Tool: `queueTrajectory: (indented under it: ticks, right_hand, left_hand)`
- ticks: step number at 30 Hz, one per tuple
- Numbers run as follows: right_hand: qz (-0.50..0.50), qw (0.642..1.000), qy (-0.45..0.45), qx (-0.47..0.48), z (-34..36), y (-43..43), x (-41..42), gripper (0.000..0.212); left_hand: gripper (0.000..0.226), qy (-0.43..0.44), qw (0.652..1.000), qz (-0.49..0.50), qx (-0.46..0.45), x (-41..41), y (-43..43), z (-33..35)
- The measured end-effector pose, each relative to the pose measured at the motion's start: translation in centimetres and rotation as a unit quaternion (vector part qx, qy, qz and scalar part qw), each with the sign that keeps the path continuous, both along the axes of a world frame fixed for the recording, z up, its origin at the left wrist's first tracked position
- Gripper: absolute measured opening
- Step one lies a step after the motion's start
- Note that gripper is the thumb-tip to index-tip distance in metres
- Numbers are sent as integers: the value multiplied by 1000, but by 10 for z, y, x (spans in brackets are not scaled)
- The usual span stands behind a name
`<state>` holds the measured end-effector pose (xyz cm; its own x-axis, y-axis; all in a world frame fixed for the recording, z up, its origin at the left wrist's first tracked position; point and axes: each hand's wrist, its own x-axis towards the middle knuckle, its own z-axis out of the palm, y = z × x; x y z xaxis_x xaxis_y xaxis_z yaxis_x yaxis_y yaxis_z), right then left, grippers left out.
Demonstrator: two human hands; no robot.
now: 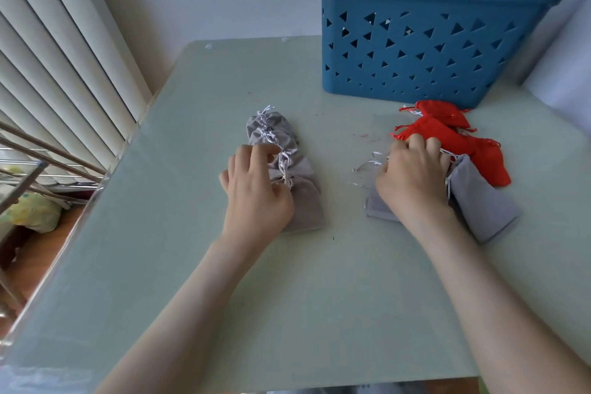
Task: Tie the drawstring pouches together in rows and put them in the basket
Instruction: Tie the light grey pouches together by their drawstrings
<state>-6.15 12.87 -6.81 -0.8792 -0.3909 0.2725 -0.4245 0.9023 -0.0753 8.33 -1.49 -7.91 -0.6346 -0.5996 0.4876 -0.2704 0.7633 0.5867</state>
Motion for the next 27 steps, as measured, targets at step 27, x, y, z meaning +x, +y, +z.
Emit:
queueTrajectory:
  ticks: [27]
  right_hand:
    - [247, 817, 2, -521, 23, 0, 21, 38]
  left_hand:
    - [15, 72, 878, -226, 415, 4, 12, 16]
